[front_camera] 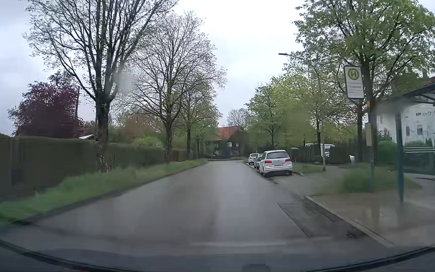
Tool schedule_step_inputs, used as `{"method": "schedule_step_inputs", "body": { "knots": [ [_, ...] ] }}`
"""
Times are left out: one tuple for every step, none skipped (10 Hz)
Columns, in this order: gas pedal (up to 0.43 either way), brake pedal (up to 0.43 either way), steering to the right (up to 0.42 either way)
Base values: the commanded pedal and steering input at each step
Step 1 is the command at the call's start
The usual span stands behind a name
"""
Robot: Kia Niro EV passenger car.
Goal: Follow the waypoints while adhering to traffic rules and regulations
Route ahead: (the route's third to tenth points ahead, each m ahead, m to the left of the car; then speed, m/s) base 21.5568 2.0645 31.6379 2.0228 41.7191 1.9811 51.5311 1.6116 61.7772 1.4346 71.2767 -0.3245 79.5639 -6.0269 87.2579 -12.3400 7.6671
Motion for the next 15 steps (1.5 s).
{"method": "schedule_step_inputs", "body": {
  "knots": [
    [0.118, 0.0, 0.006],
    [0.118, 0.0, 0.006],
    [0.118, 0.0, 0.006],
    [0.118, 0.0, 0.005],
    [0.118, 0.0, 0.004],
    [0.118, 0.0, 0.003],
    [0.118, 0.0, -0.001],
    [0.118, 0.0, -0.004],
    [0.118, 0.0, -0.005],
    [0.118, 0.0, -0.005],
    [0.118, 0.0, -0.005],
    [0.118, 0.0, -0.004],
    [0.118, 0.0, -0.005],
    [0.118, 0.0, -0.004],
    [0.118, 0.0, -0.005]
  ]
}}
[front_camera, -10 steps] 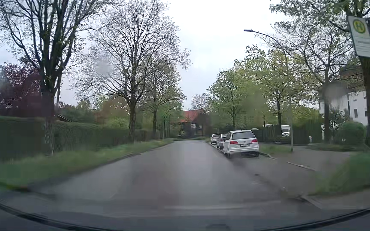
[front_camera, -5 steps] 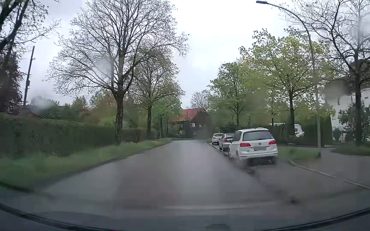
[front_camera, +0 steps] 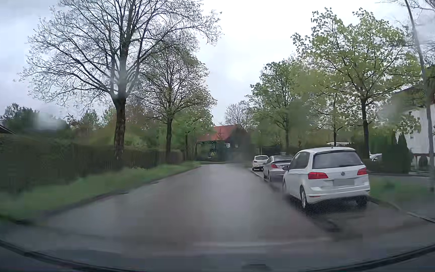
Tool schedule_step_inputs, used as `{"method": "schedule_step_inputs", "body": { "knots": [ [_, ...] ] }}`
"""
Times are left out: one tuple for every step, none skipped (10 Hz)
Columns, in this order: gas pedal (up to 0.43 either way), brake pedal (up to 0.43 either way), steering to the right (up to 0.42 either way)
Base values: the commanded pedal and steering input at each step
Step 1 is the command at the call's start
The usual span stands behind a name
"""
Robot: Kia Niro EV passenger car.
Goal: Follow the waypoints while adhering to traffic rules and regulations
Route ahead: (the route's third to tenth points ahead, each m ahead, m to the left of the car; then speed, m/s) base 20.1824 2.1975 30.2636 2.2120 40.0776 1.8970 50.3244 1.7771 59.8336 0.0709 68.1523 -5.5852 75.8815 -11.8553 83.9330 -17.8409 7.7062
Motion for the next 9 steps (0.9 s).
{"method": "schedule_step_inputs", "body": {
  "knots": [
    [0.118, 0.0, -0.005],
    [0.118, 0.0, -0.004],
    [0.118, 0.0, -0.005],
    [0.118, 0.0, -0.005],
    [0.11, 0.0, -0.004],
    [0.11, 0.0, -0.004],
    [0.11, 0.0, -0.004],
    [0.11, 0.0, -0.004],
    [0.11, 0.0, -0.004]
  ]
}}
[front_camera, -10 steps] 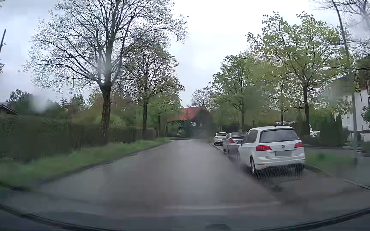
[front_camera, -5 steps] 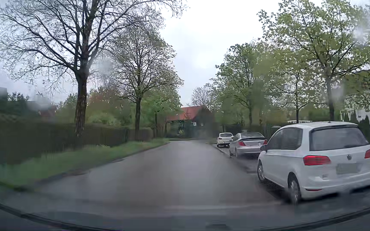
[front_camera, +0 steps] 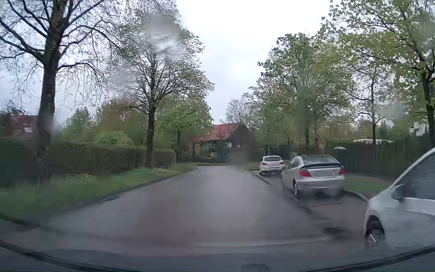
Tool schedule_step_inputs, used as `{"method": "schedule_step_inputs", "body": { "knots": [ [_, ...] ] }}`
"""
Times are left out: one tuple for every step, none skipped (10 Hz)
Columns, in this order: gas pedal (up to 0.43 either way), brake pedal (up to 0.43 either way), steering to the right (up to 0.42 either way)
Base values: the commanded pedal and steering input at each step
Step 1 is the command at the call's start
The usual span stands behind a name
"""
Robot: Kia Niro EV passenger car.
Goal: Follow the waypoints while adhering to traffic rules and regulations
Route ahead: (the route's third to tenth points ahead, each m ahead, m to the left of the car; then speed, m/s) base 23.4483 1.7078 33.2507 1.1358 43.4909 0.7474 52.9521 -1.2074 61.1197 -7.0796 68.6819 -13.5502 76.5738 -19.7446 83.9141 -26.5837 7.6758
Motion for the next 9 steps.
{"method": "schedule_step_inputs", "body": {
  "knots": [
    [0.11, 0.0, -0.003],
    [0.11, 0.0, -0.003],
    [0.11, 0.0, -0.002],
    [0.11, 0.0, -0.002],
    [0.11, 0.0, -0.002],
    [0.11, 0.0, -0.002],
    [0.11, 0.0, -0.002],
    [0.11, 0.0, -0.002],
    [0.11, 0.0, -0.002]
  ]
}}
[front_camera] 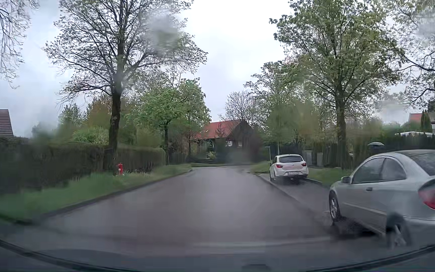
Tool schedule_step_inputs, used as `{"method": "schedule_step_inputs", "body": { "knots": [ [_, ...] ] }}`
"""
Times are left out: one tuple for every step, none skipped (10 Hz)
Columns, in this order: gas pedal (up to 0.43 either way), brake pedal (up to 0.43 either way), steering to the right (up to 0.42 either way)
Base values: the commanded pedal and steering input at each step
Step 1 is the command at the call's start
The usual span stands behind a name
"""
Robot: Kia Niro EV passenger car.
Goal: Follow the waypoints while adhering to traffic rules and regulations
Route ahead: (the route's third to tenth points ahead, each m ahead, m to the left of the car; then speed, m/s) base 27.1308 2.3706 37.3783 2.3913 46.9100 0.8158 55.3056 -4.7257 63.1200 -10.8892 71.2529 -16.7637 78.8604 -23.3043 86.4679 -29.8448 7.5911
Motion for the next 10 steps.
{"method": "schedule_step_inputs", "body": {
  "knots": [
    [0.11, 0.0, -0.002],
    [0.11, 0.0, -0.002],
    [0.11, 0.0, -0.002],
    [0.11, 0.0, -0.002],
    [0.11, 0.0, -0.002],
    [0.11, 0.0, -0.002],
    [0.11, 0.0, -0.002],
    [0.11, 0.0, -0.002],
    [0.11, 0.0, -0.002],
    [0.11, 0.0, -0.002]
  ]
}}
